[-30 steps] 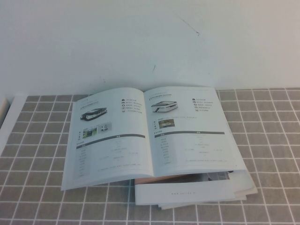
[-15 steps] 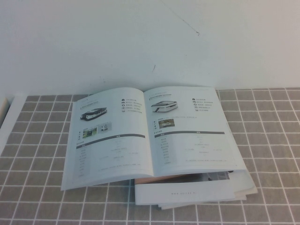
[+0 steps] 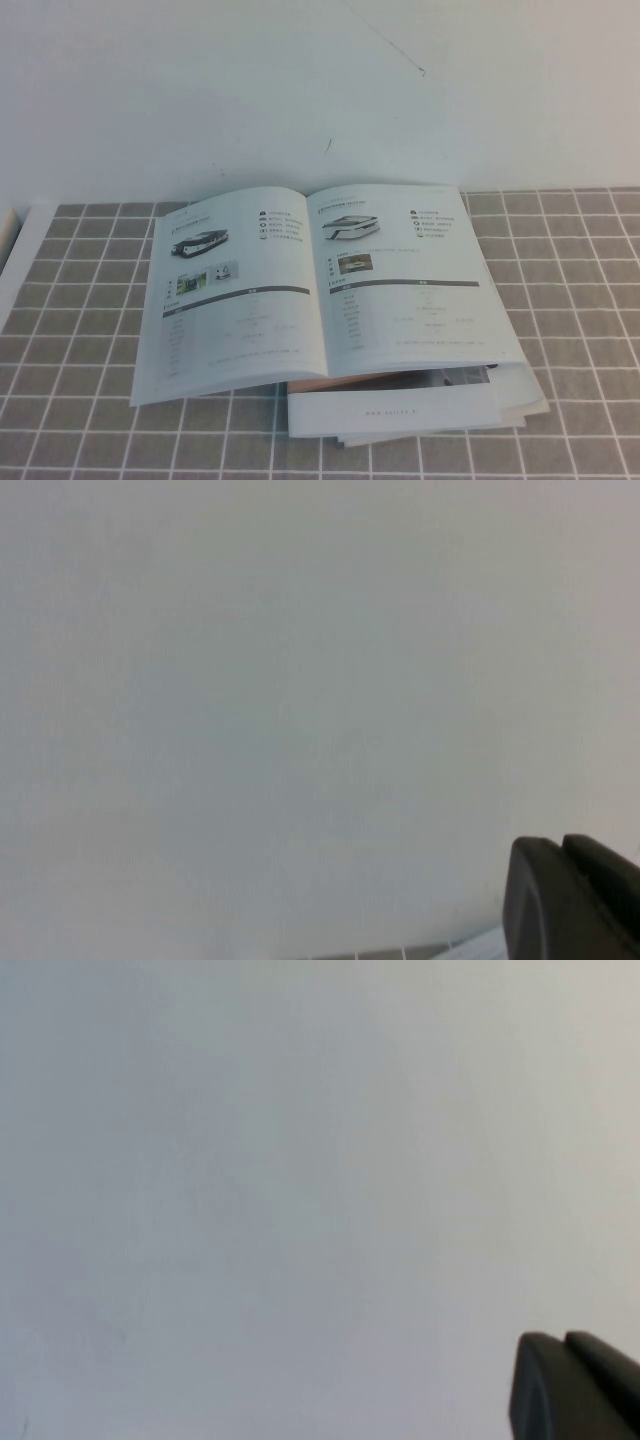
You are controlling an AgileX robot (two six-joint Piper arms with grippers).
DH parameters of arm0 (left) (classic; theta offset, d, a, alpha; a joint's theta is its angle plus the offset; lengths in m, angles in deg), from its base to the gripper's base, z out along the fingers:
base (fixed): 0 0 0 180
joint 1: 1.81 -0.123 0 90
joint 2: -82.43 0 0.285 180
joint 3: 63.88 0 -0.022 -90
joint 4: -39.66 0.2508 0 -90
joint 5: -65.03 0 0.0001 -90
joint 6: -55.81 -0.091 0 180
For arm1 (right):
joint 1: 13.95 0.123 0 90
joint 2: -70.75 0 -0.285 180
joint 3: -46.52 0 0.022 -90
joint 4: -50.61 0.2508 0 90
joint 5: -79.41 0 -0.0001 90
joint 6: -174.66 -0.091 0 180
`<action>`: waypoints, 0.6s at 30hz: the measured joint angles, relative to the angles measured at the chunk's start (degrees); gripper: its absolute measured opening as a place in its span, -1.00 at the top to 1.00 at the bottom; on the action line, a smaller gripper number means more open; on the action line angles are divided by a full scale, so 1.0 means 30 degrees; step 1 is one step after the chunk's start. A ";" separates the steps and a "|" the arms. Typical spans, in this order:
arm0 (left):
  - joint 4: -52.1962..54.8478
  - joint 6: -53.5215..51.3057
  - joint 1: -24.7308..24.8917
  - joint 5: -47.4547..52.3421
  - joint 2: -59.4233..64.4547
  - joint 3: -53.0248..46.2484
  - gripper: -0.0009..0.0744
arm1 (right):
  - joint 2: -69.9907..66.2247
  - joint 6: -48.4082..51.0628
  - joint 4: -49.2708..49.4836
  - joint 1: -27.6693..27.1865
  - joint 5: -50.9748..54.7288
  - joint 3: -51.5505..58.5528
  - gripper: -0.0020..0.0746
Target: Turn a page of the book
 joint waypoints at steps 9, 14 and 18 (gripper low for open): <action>-0.0647 0.0038 0.0159 0.1279 0.7213 0.1908 0.99 | -0.7319 0.3957 0.5019 0.0000 0.7396 -0.3280 0.95; -0.3093 0.0038 0.1814 0.2920 1.0782 0.3401 0.99 | -1.1918 1.1281 1.1348 0.0000 0.8715 -0.3457 0.95; -0.3903 -0.0003 0.3957 0.3359 1.3172 0.5183 0.99 | -1.5698 1.7623 1.7321 0.0035 0.9032 -0.3457 0.95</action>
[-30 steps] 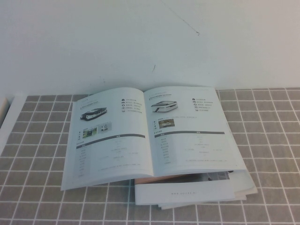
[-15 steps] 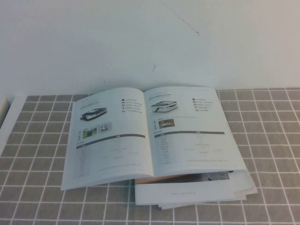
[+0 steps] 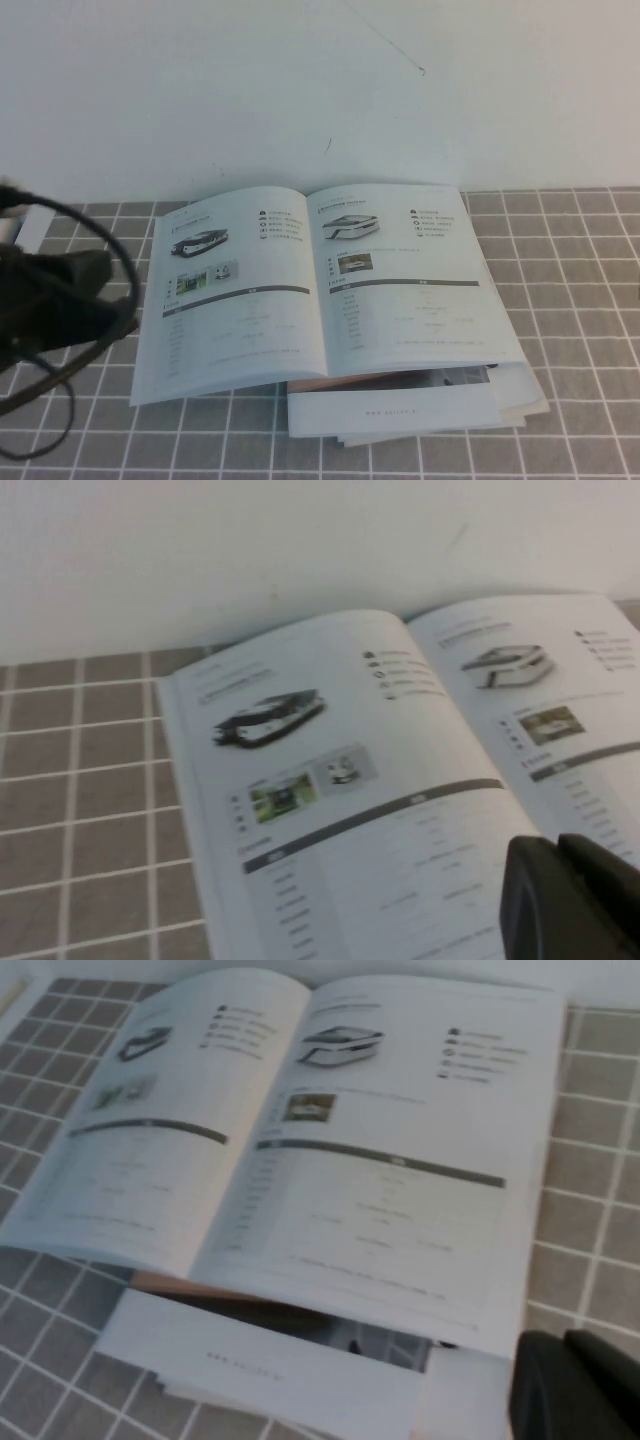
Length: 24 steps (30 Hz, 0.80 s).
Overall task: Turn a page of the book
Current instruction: Open the closed book
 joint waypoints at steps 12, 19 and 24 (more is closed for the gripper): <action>-0.0551 -0.0122 0.2654 -0.0344 0.9203 0.5515 0.99 | -0.7167 0.9739 0.7556 0.4017 -0.3889 -0.1912 0.95; -0.0625 -0.0197 0.2582 0.0789 1.3968 0.9378 0.99 | -1.1121 0.9739 0.6754 0.4210 -0.2843 -0.4630 0.95; -0.0553 -0.0350 0.2116 0.2140 1.6542 1.1335 0.99 | -1.3117 0.9585 0.6425 0.4237 -0.2496 -0.6565 0.83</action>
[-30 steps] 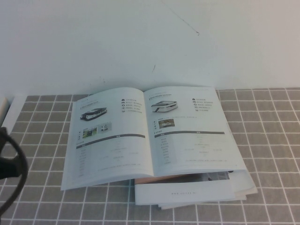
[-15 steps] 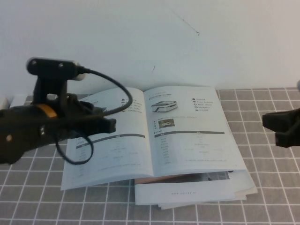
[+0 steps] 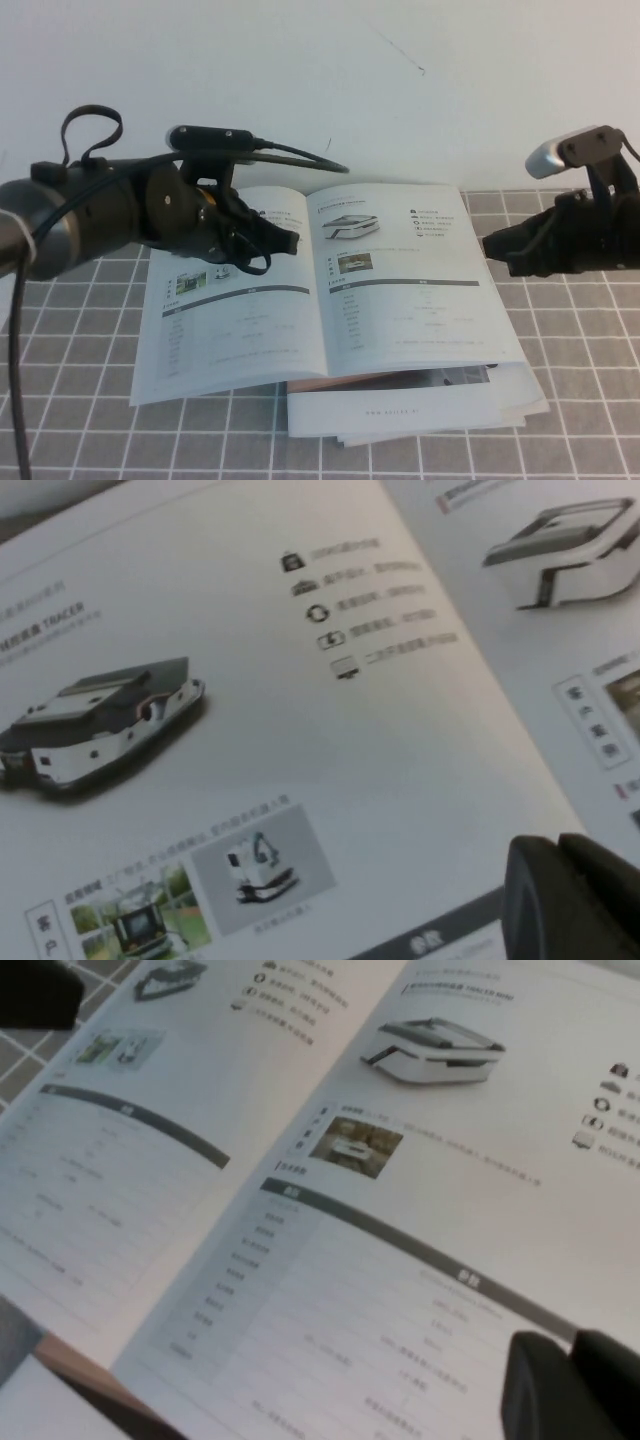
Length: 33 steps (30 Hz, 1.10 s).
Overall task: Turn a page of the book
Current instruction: Open the closed book
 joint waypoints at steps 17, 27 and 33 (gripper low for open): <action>-0.1819 -0.0694 -0.1920 0.0469 0.5066 0.1450 0.99 | -0.5869 -0.5529 -0.4801 0.0011 -0.0273 -0.5787 -0.24; -0.1953 -0.1310 -0.1920 0.0582 0.5066 0.1493 0.99 | -0.7270 -0.8883 -0.6100 0.0011 -0.0156 -0.6015 -0.25; -0.2044 -0.1308 -0.1920 0.0582 0.5066 0.1493 0.99 | -0.7764 -0.9832 -0.6196 0.0011 0.0572 -0.6138 -0.25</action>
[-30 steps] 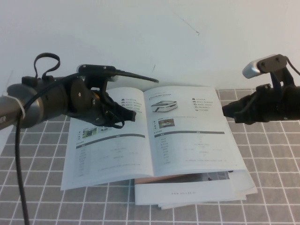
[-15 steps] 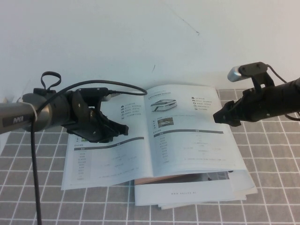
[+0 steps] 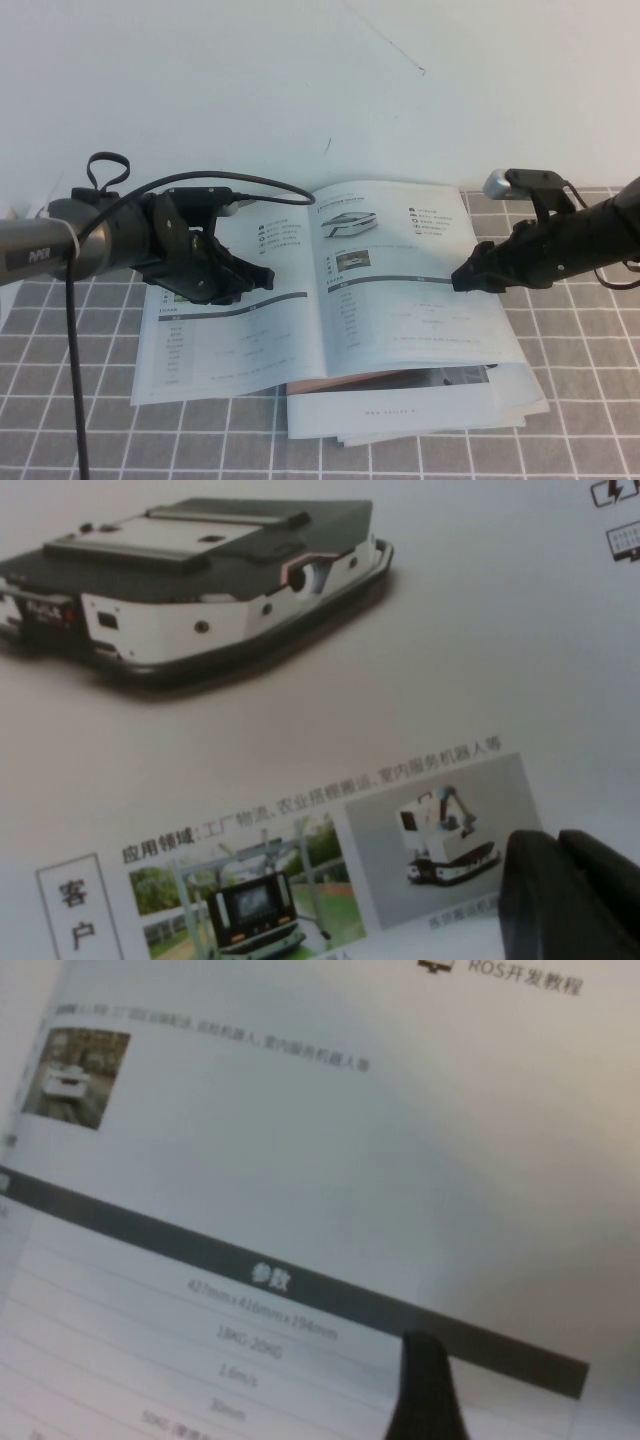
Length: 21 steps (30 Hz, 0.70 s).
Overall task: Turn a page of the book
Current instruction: Open the closed book
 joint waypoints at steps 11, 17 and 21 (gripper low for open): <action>-0.0419 -0.0604 -0.0035 0.0000 0.0000 0.0000 0.99 | 0.0000 -0.0258 0.0084 -0.0034 0.1772 -0.0239 -0.25; -0.0559 -0.0752 -0.0030 0.0000 0.0000 0.0000 0.99 | 0.0000 -0.0258 0.0209 -0.0034 0.3773 -0.1476 -0.25; -0.0559 -0.0825 -0.0030 0.0000 0.0000 0.0000 0.99 | 0.0000 -0.0258 0.0498 -0.0034 0.5349 -0.2762 -0.25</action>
